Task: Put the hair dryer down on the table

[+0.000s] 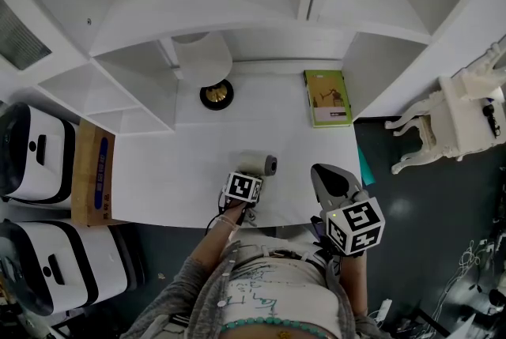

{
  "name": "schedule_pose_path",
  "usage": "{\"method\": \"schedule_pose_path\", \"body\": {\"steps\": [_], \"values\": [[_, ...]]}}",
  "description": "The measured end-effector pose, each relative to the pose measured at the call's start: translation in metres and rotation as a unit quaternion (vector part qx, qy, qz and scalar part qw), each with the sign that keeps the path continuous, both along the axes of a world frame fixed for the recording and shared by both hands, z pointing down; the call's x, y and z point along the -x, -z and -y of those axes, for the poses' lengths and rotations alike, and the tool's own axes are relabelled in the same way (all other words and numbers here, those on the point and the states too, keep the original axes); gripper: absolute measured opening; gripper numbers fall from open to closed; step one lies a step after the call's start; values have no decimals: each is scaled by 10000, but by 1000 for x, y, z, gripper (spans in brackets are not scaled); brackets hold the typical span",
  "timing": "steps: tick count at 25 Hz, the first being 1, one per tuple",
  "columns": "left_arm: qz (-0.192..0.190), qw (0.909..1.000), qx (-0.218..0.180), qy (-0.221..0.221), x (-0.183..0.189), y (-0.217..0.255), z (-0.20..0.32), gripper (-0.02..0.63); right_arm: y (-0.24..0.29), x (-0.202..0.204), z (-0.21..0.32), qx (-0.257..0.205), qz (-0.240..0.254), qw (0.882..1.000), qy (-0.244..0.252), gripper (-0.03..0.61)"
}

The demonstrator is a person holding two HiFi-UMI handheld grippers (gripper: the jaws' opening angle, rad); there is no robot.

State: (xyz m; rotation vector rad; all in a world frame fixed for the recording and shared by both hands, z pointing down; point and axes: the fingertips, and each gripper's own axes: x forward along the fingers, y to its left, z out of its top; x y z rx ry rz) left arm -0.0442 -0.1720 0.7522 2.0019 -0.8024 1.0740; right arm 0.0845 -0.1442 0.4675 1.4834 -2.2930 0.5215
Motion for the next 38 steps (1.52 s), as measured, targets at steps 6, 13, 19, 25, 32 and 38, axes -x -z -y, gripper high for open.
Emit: {"method": "schedule_pose_path", "body": {"steps": [6,13,19,25,32,38], "values": [[107,9999,14,-91,-3,-2,-1,184,-2,2,-2,21,14,10000,64,29],[329,9992,-52,-225,-4,-7,1,184,-3,3,-1,42,21,9999,128,29],[370,9990,-90,-247,-6,-5,3,184,-4,0,-1,52,-3,9998,176,29],[652,9960,-134,-593,-7,-7,1,186,-4,1,0,53,-10,9997,253,29],[1132,9863,-298,-1166,-8,-11,-3,190,-5,-1,-3,61,-8,9996,273,29],[1180,9851,-277,-1223,-9,-12,-3,192,-7,-7,-5,73,10,9997,241,29]]}}
